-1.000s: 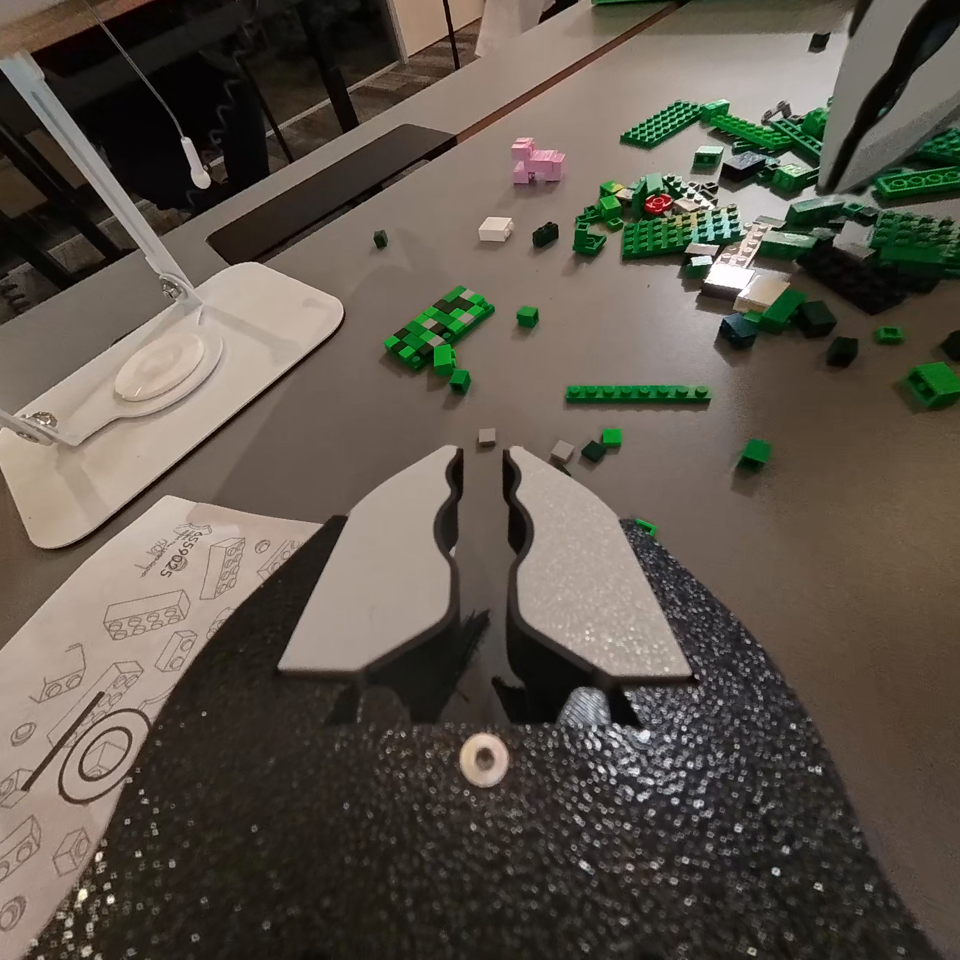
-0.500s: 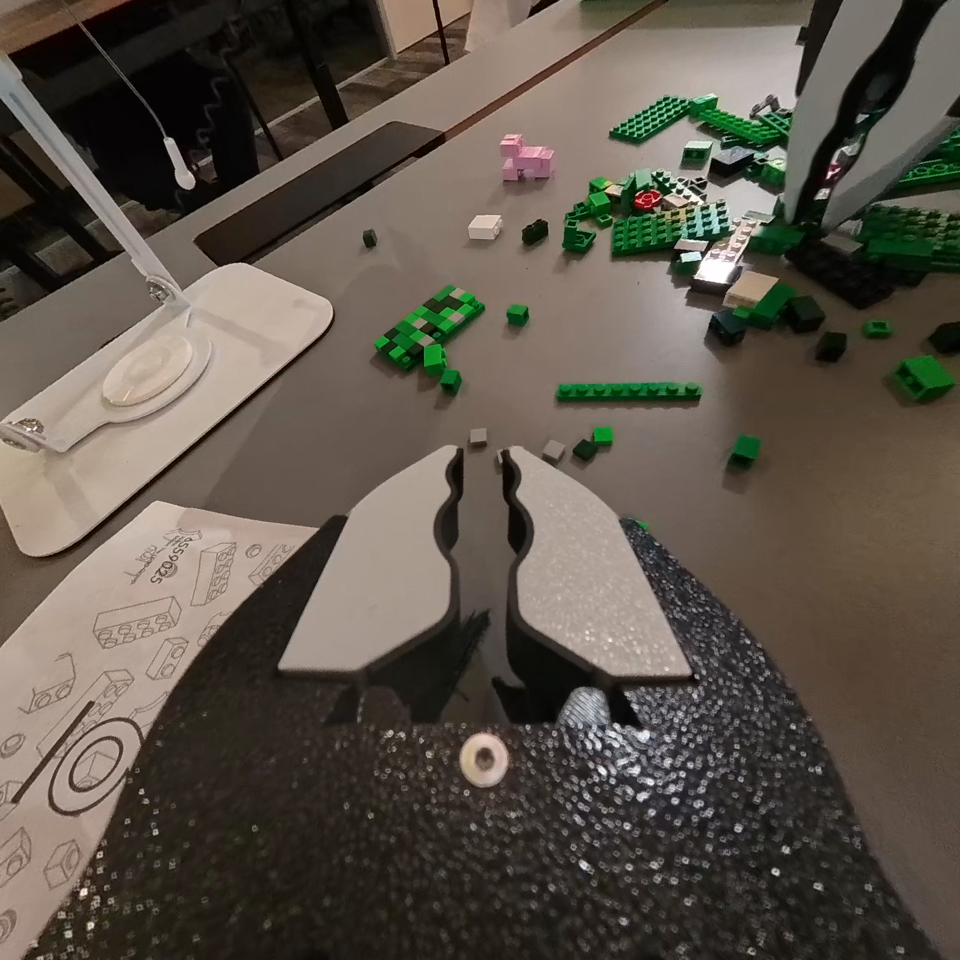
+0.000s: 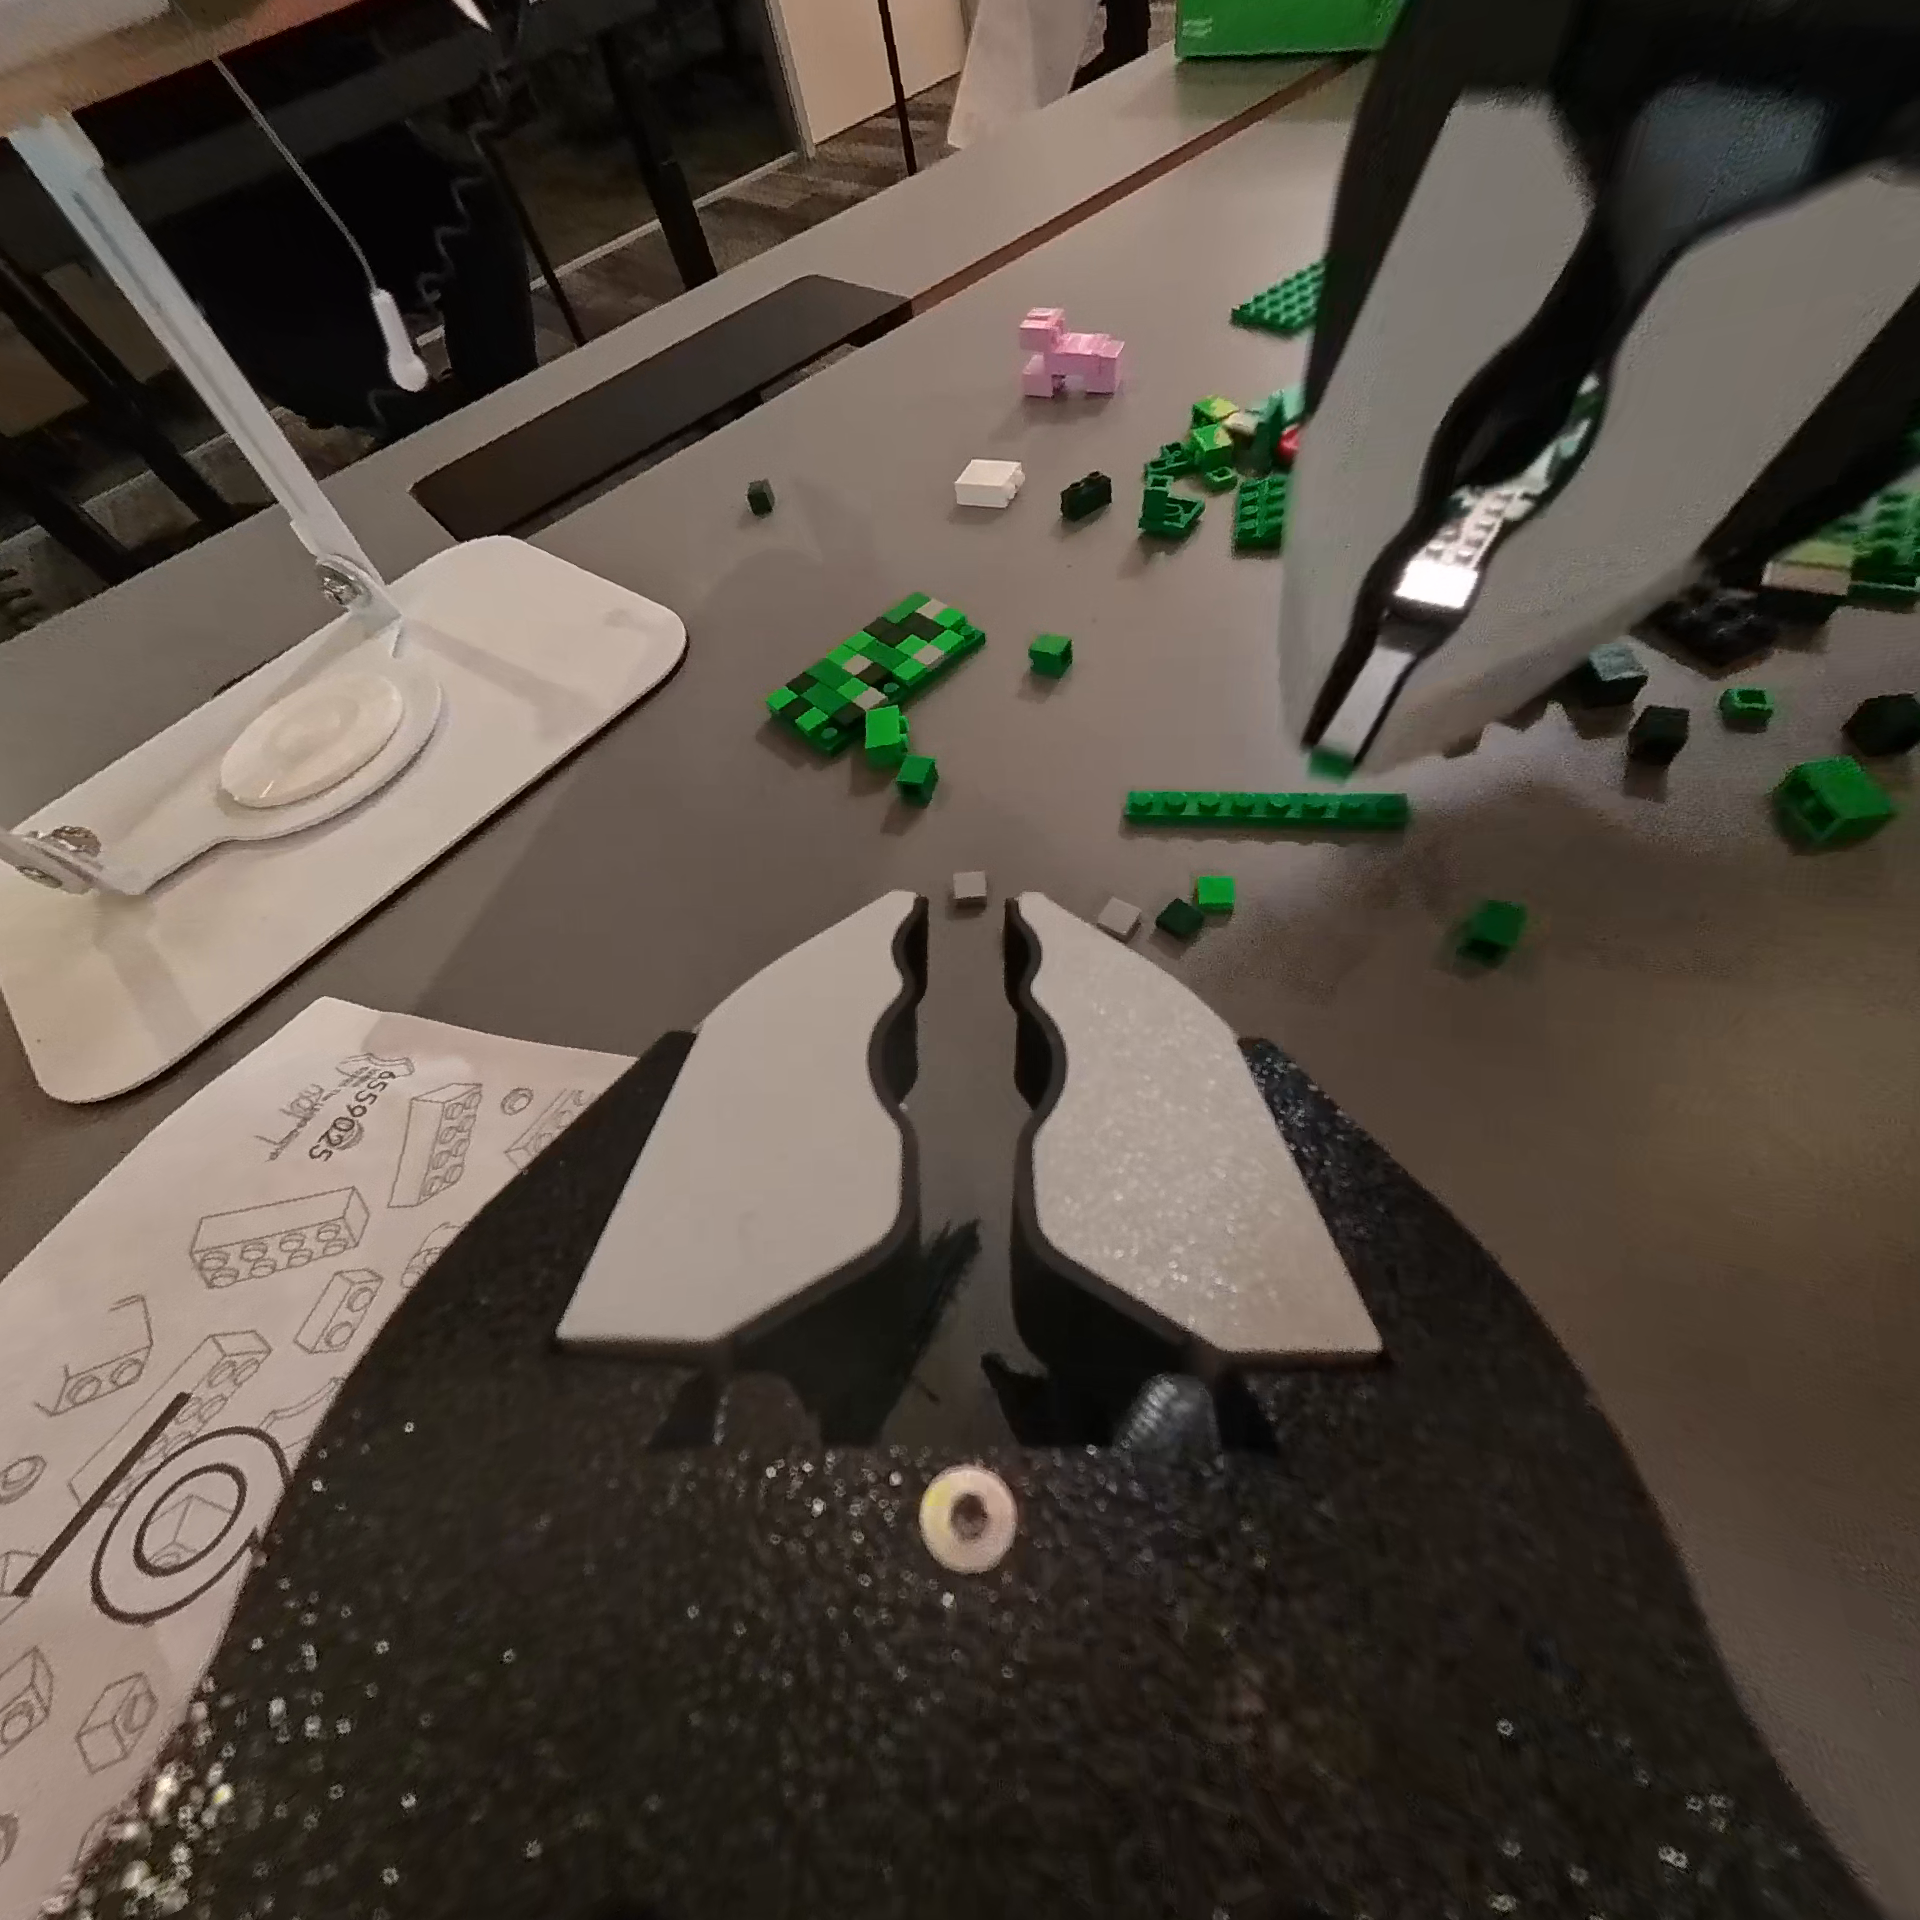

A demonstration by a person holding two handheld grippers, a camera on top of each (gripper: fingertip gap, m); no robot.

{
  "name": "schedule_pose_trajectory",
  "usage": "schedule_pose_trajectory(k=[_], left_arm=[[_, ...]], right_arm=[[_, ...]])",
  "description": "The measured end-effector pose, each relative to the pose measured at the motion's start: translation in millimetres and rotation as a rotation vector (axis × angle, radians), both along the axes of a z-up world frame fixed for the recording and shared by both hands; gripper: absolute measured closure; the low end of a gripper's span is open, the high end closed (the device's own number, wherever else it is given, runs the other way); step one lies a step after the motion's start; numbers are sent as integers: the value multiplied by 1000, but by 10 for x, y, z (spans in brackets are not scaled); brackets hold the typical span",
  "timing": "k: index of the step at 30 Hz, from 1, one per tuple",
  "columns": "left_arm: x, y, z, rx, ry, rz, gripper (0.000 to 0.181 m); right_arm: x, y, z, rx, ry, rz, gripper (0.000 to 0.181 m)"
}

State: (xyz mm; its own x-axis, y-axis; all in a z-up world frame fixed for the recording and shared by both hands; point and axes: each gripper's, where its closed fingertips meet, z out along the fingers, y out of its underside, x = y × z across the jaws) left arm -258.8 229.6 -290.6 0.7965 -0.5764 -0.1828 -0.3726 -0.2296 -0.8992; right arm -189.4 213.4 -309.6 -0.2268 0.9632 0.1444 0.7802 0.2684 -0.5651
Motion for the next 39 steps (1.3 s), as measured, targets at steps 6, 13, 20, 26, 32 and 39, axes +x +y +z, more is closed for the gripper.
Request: schedule_pose_trajectory(k=[6, 13, 20, 26, 32, 39], left_arm=[[-24, 7, 28, -4, -39, 6, 168], [-2, 2, -5, -8, -6, -1, 168], [6, -3, -14, -13, 0, -4, 168], [70, -18, -53, -18, 38, -25, 168], [70, -19, -48, -15, 37, -26, 168], [61, -17, -40, -17, 27, -23, 168]], right_arm=[[-248, -80, -144, -43, -25, 45, 167], [-206, -54, -93, -45, 6, 20, 159], [686, -230, 61, -200, -117, 23, 163], [1049, -366, -113, -154, -225, 72, 165], [1119, -354, -234, -137, -306, 91, 167], [1083, -340, -274, -124, -315, 110, 170]])
